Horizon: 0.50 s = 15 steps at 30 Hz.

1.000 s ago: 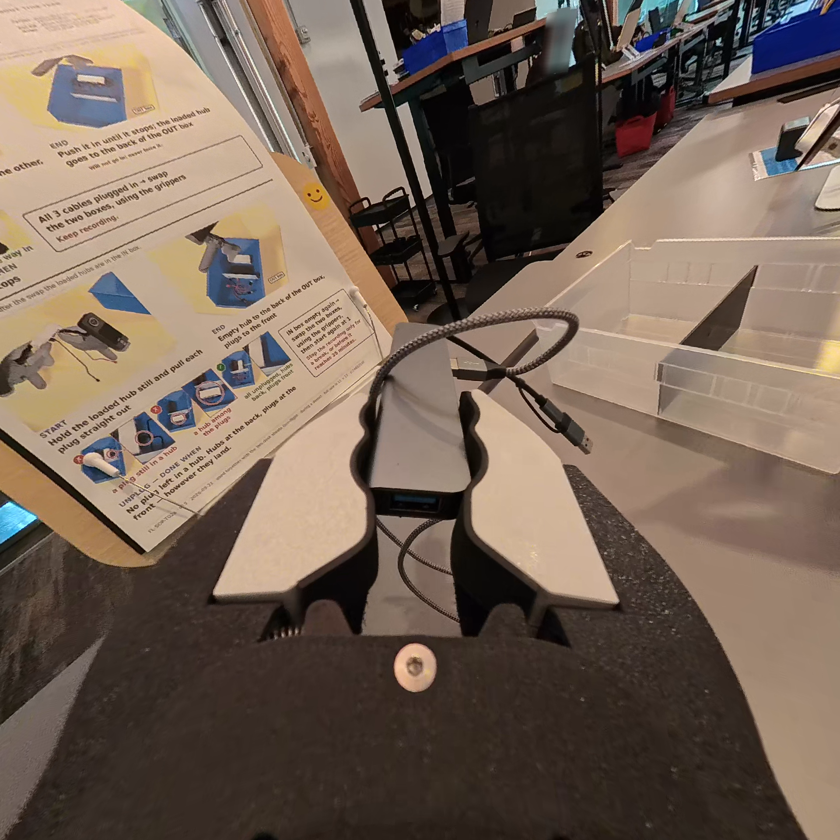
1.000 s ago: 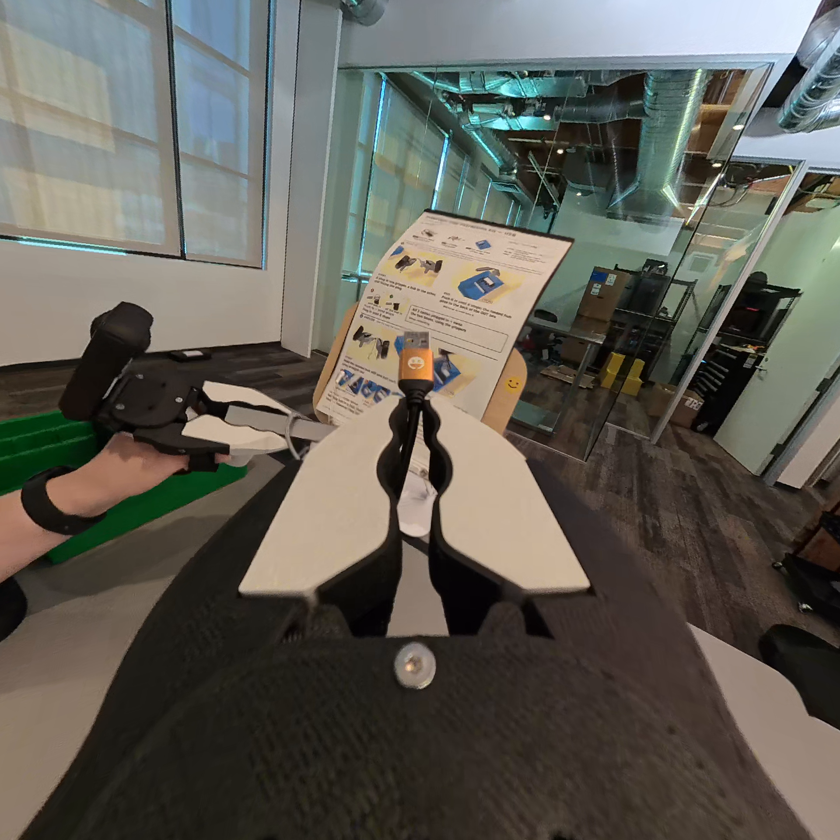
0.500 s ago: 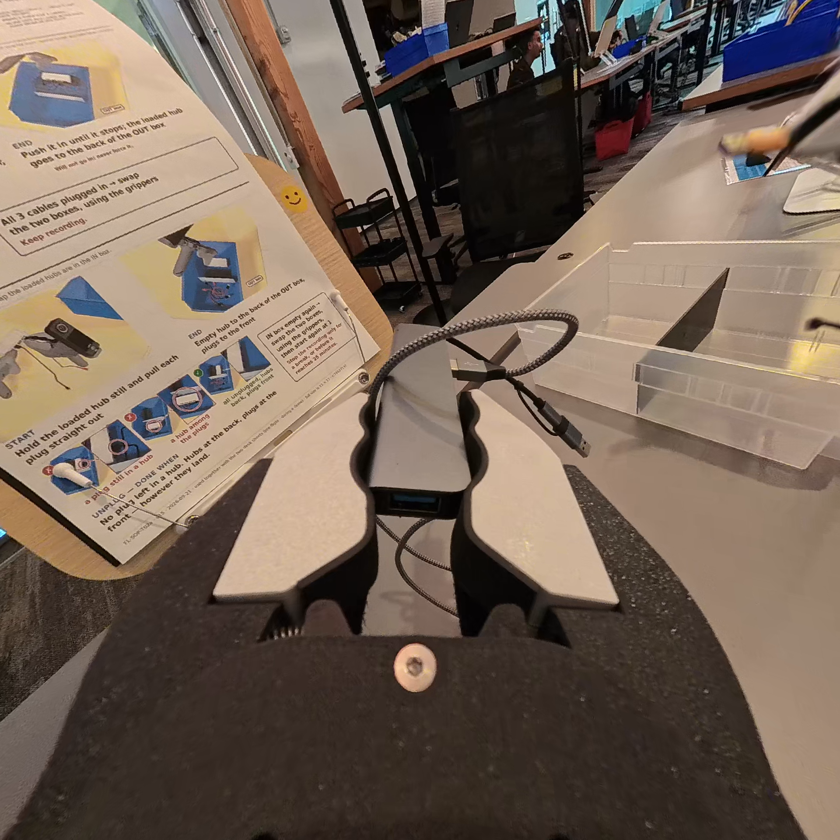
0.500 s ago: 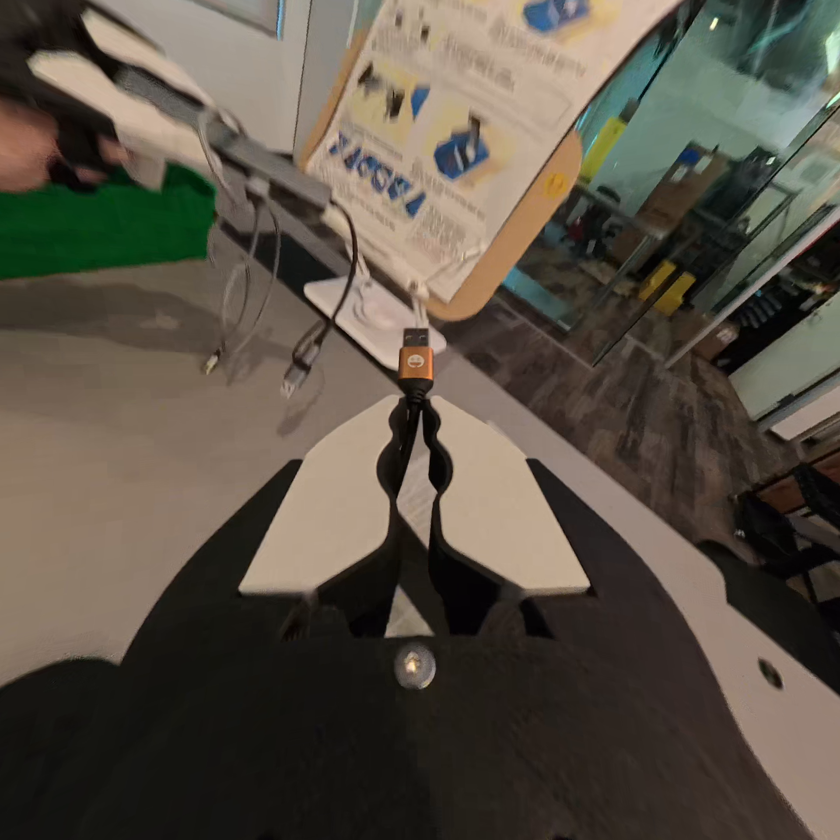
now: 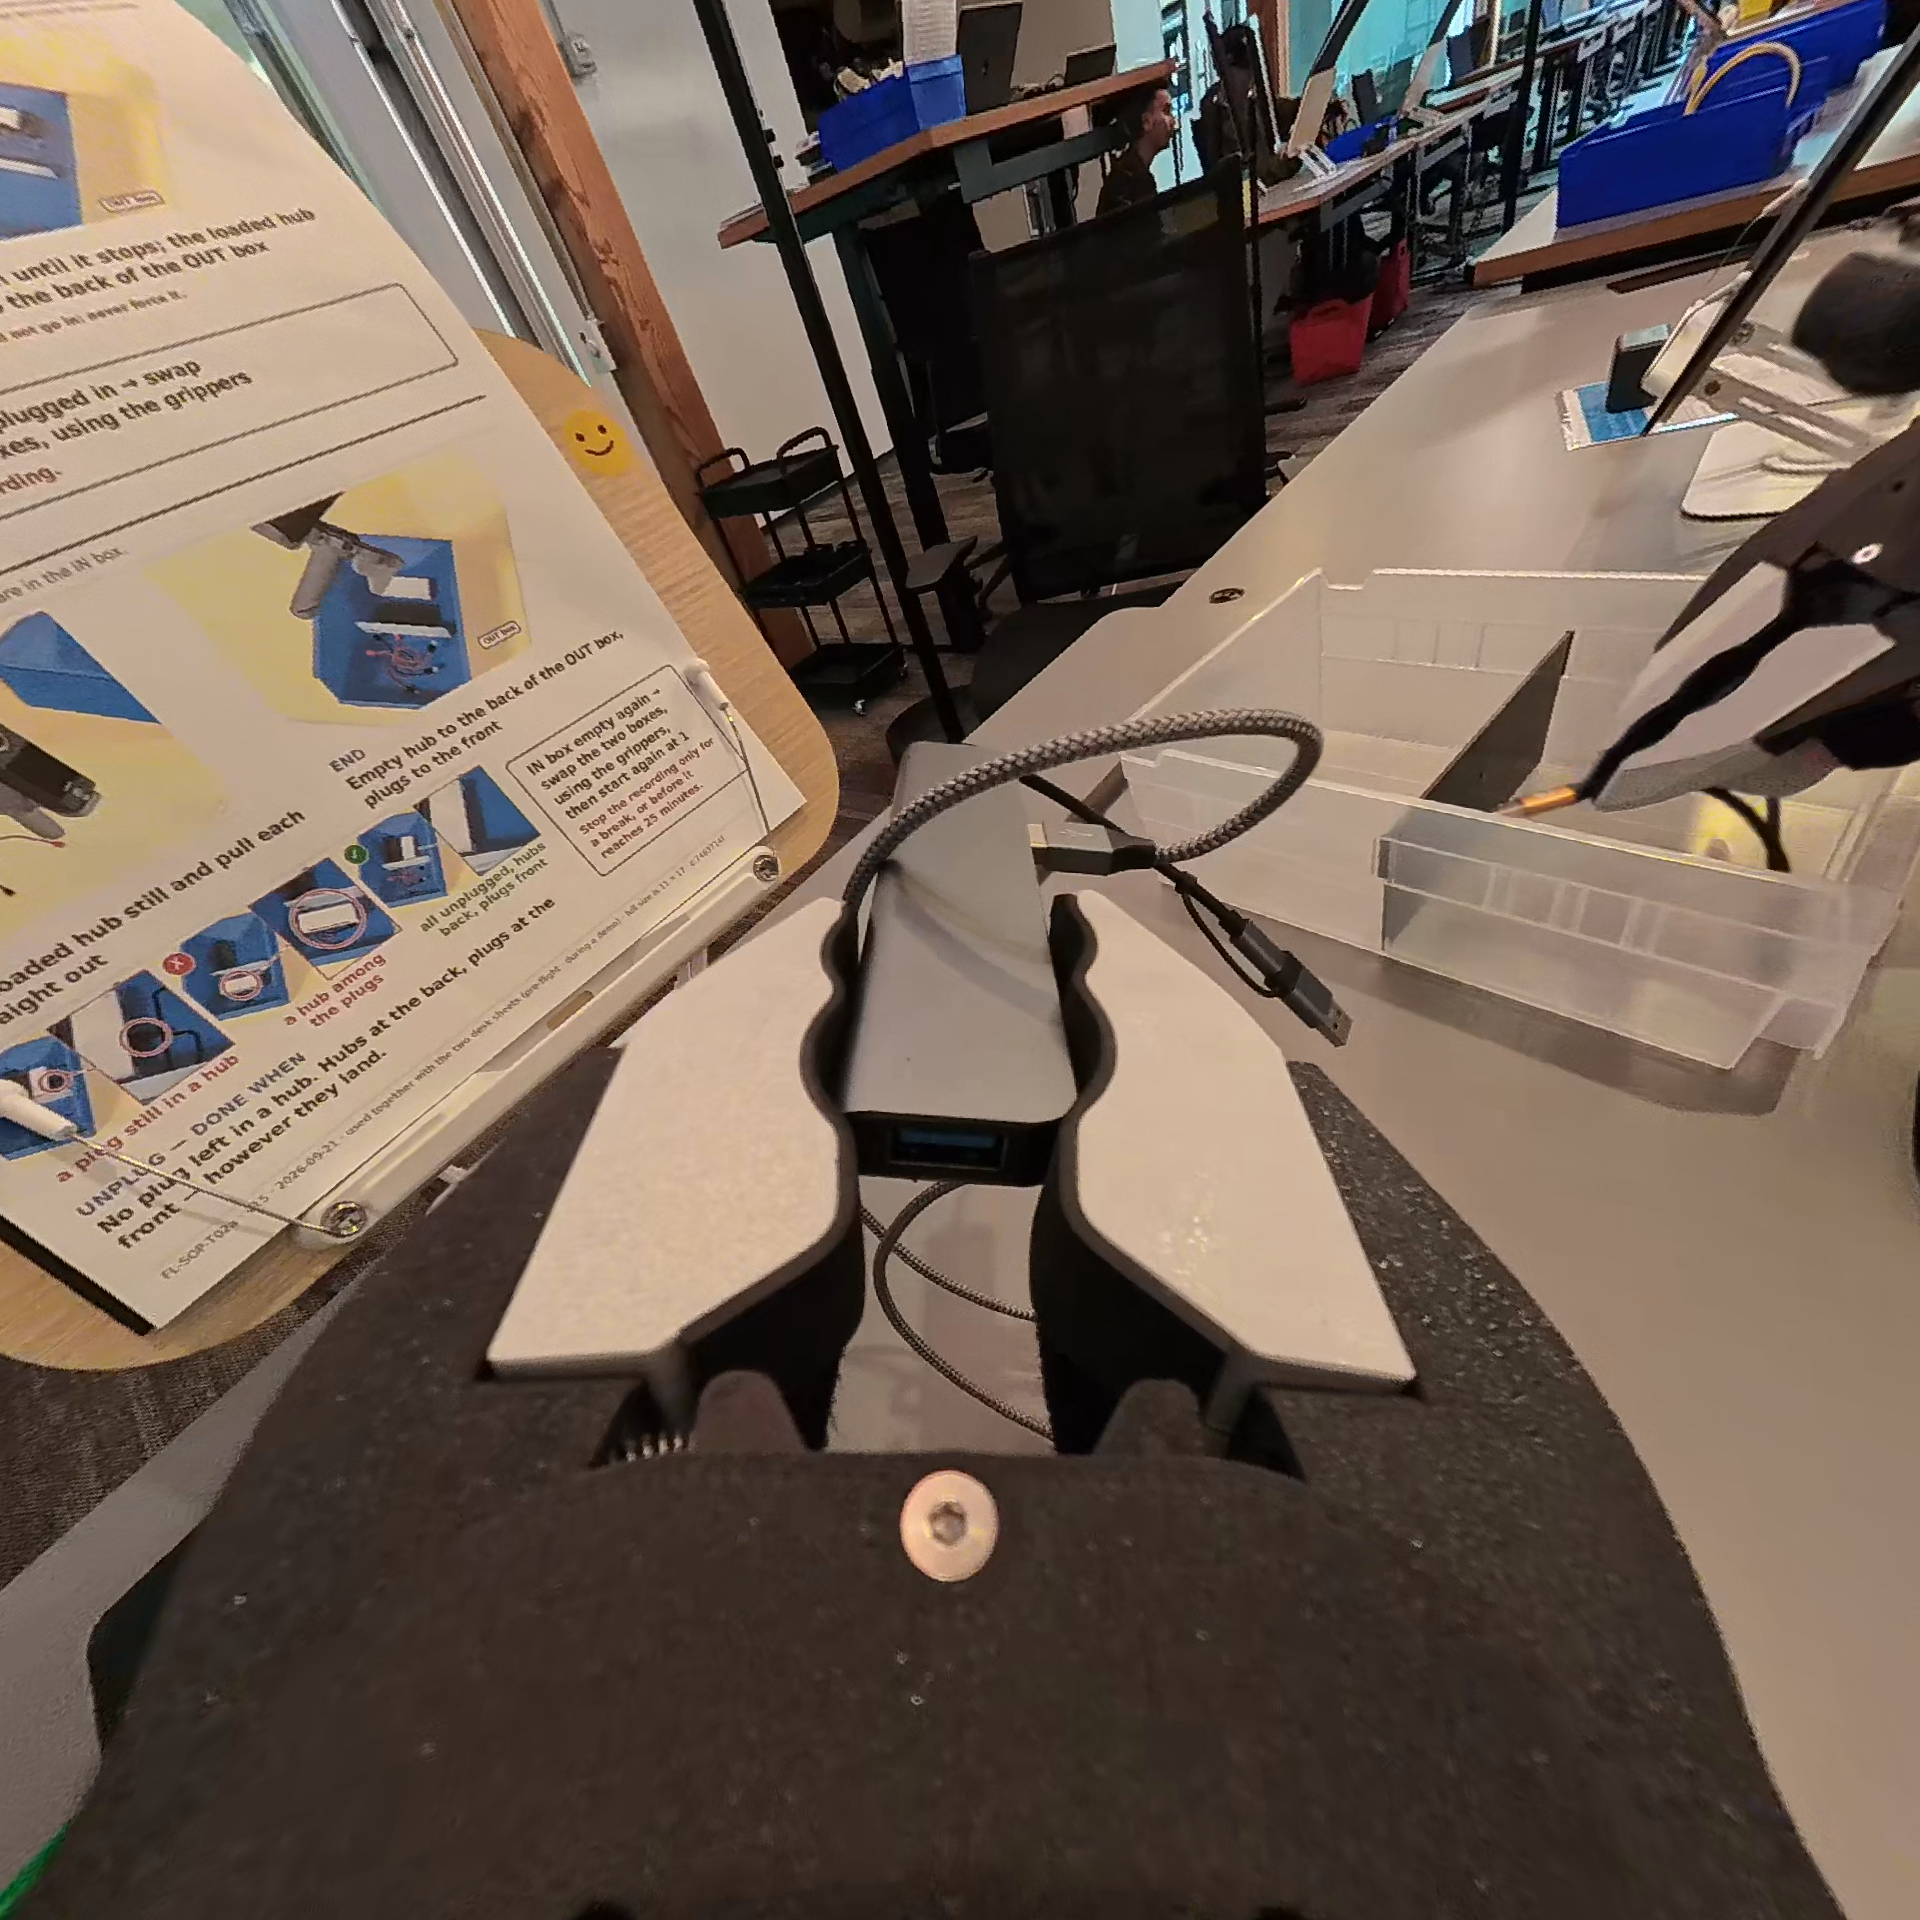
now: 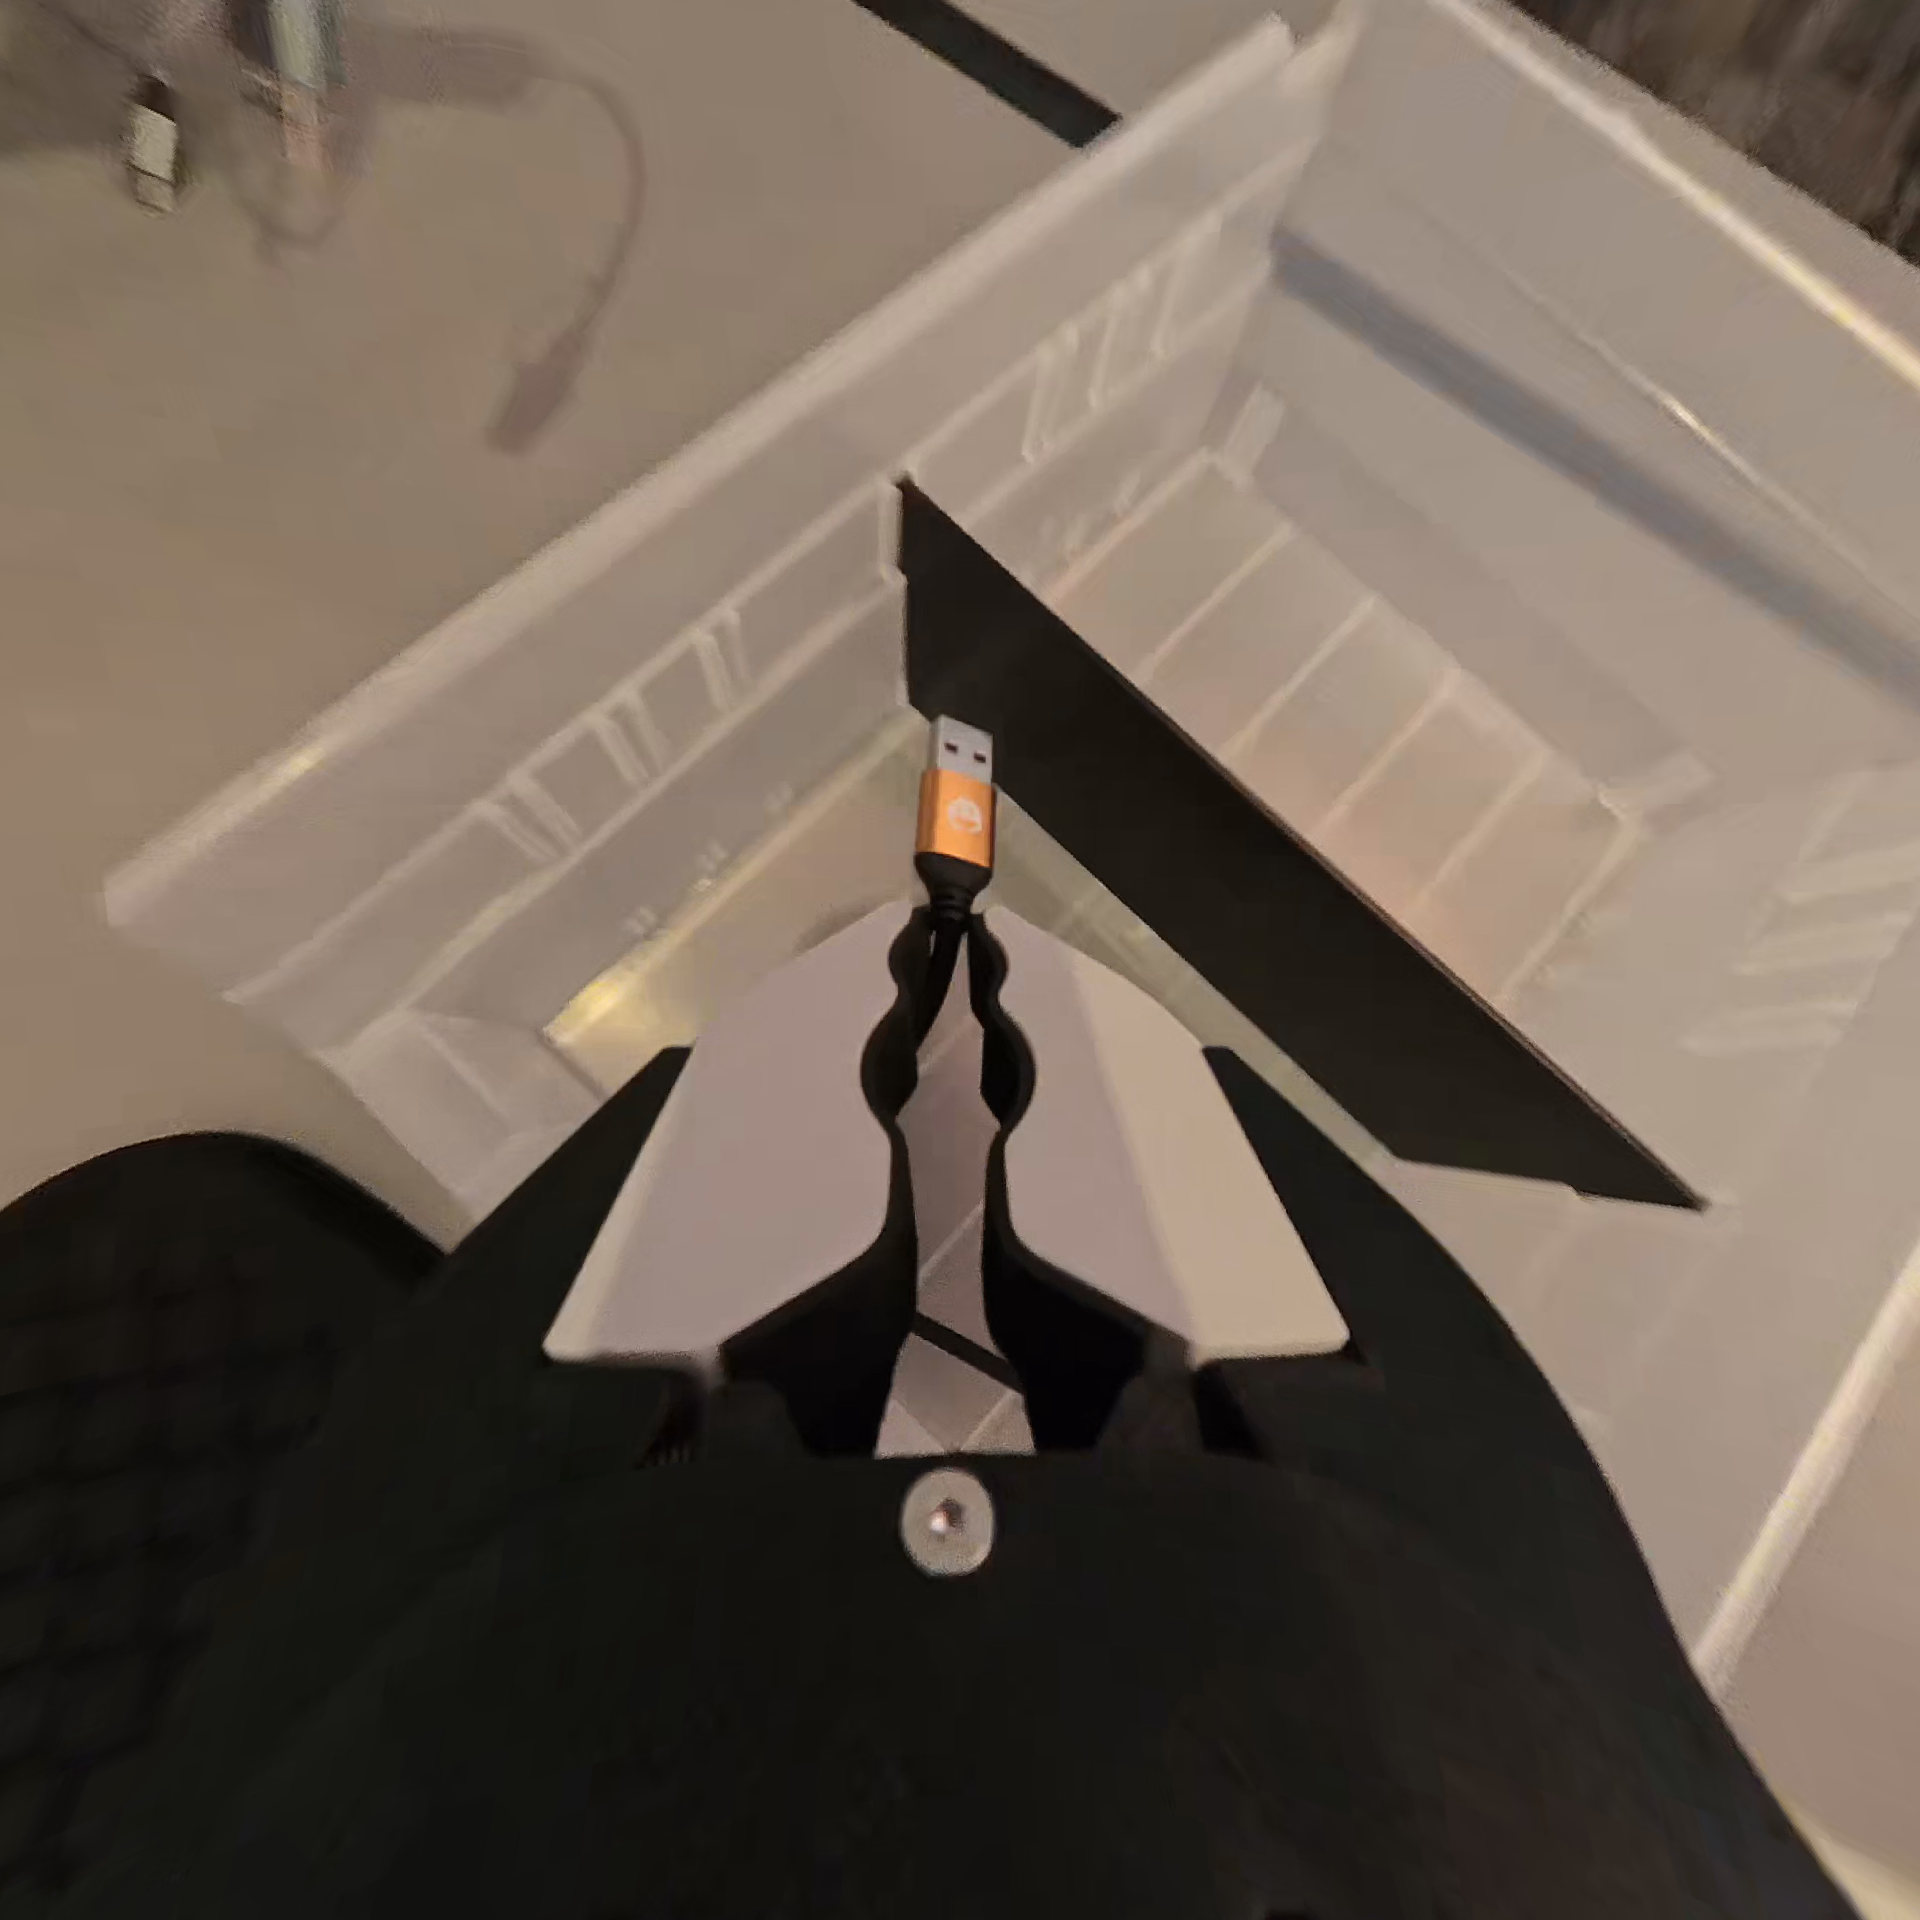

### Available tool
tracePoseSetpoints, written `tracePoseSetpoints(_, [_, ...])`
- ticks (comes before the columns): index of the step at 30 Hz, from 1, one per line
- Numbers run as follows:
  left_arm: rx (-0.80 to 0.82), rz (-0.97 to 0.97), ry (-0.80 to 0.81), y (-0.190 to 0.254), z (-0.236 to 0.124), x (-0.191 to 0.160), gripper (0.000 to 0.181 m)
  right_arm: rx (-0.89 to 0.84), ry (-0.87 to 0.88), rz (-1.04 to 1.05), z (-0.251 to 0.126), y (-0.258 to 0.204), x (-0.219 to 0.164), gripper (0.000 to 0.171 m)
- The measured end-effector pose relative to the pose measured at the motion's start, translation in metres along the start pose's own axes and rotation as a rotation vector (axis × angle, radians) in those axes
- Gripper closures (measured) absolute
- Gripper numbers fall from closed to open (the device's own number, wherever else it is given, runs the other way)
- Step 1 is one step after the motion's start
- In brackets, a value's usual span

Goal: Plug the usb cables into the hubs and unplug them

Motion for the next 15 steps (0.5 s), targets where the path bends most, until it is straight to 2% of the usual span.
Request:
tracePoseSetpoints(3, [-0.006,-0.005,0.000,0.001,0.000,0.000,0.146,-0.094,-0.078,0.032,0.004,0.011,-0.006,0.152])
tracePoseSetpoints(5, [-0.008,-0.008,0.002,0.000,-0.001,0.000,0.146,-0.159,-0.069,0.026,-0.005,0.016,-0.002,0.140])
tracePoseSetpoints(10, [-0.026,-0.026,0.014,0.000,-0.003,0.003,0.146,-0.243,0.045,0.055,-0.055,0.026,0.000,0.139])
tracePoseSetpoints(15, [-0.037,-0.026,0.019,0.004,-0.003,0.005,0.146,-0.436,0.029,0.153,-0.088,0.057,-0.040,0.140])
Point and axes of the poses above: each gripper's, where its closed fingertips meet, z out along the fingers, x out of its top, y = z × x across the jaws, the point moved 3 cm from there along -z, back along the fingers, and after that the axes turned 8 degrees about -y, right-handed, at the moved point
